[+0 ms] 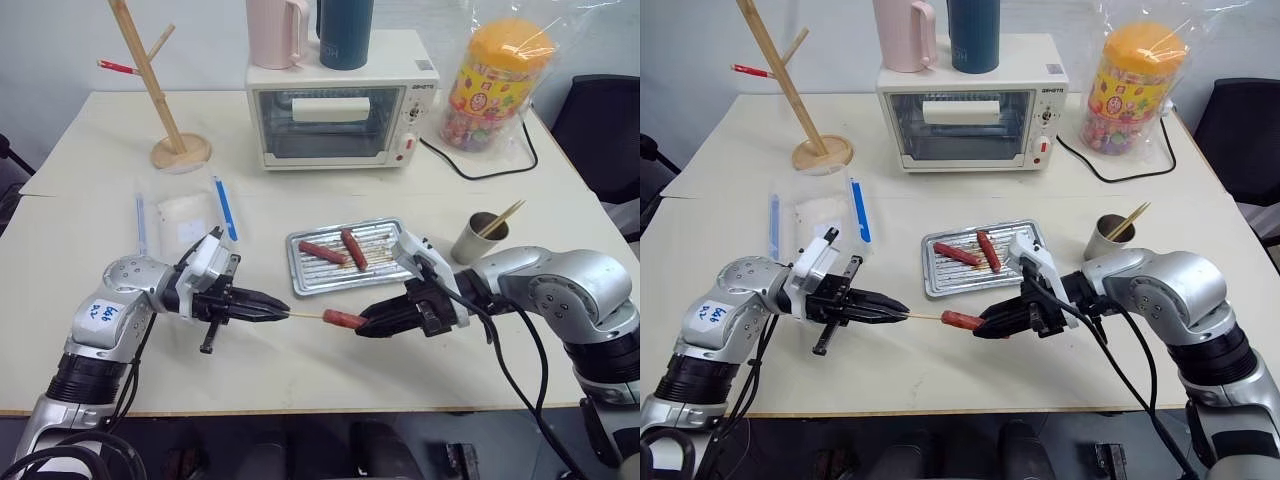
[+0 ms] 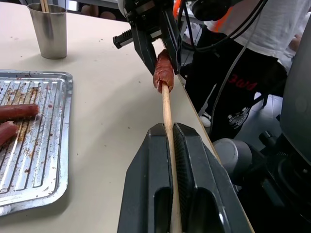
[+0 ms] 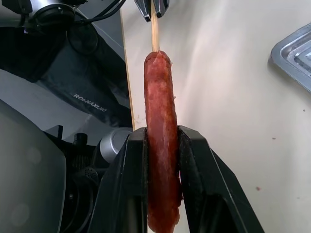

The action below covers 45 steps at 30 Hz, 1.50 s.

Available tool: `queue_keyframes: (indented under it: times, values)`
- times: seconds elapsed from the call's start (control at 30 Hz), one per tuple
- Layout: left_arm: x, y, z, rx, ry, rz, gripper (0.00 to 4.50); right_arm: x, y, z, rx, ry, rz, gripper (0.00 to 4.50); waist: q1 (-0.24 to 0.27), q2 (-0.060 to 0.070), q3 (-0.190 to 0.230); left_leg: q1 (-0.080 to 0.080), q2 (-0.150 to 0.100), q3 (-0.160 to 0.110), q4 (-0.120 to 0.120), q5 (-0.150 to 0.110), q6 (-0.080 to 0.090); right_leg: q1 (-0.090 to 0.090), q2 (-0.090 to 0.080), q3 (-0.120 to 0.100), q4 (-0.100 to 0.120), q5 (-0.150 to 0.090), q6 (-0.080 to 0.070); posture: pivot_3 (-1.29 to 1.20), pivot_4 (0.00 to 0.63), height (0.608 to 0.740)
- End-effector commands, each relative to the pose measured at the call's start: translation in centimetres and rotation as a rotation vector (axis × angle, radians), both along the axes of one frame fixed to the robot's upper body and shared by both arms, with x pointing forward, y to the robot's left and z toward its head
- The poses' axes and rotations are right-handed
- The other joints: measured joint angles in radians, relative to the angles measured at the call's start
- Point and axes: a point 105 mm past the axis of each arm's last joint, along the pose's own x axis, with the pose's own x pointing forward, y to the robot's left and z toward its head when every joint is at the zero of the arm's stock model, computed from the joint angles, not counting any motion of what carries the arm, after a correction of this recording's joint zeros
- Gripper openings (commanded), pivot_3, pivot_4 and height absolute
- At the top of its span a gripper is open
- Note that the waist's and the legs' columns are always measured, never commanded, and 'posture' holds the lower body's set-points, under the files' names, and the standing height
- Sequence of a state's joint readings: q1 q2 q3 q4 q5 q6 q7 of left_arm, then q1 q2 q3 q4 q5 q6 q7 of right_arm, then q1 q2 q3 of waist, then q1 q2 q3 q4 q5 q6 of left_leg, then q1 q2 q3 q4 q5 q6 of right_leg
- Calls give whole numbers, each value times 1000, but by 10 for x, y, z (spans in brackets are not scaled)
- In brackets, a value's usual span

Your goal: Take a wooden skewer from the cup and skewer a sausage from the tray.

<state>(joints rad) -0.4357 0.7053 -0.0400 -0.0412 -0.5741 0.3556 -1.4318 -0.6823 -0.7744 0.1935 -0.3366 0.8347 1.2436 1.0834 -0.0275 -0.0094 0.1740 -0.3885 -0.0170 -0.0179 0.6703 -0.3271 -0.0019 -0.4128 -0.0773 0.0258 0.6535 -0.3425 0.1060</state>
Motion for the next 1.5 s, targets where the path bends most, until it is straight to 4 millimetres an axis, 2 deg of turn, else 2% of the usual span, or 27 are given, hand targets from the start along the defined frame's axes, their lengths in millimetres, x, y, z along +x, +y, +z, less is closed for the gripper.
queue_keyframes:
  times: [0.03,0.73,1.07,1.2,1.5]
  values:
    - [-1,-6,5,4,-46,-25,0,1,4,5,3,-22,13,887,0,0,0,0,0,0,0,0,0,0,0,0,0,0,0,0,150,740]
    - [1,-19,-1,-21,-48,-31,0,9,23,1,-54,0,7,887,0,0,0,-1,0,0,2,0,0,0,0,0,1,0,0,0,150,740]
    - [4,-15,-4,-45,-41,29,0,6,13,2,-90,10,3,887,0,0,0,-1,0,0,3,0,0,0,0,-1,1,0,0,0,150,740]
    - [4,-11,-7,-50,-33,45,0,8,9,6,-85,-10,-5,1663,0,0,0,-1,0,-1,3,0,0,0,0,-1,1,0,0,0,150,740]
    - [3,-7,-11,-64,-23,80,0,6,1,17,-65,-28,24,4073,1,0,0,-1,0,-1,4,0,1,0,0,-1,1,0,0,0,150,740]
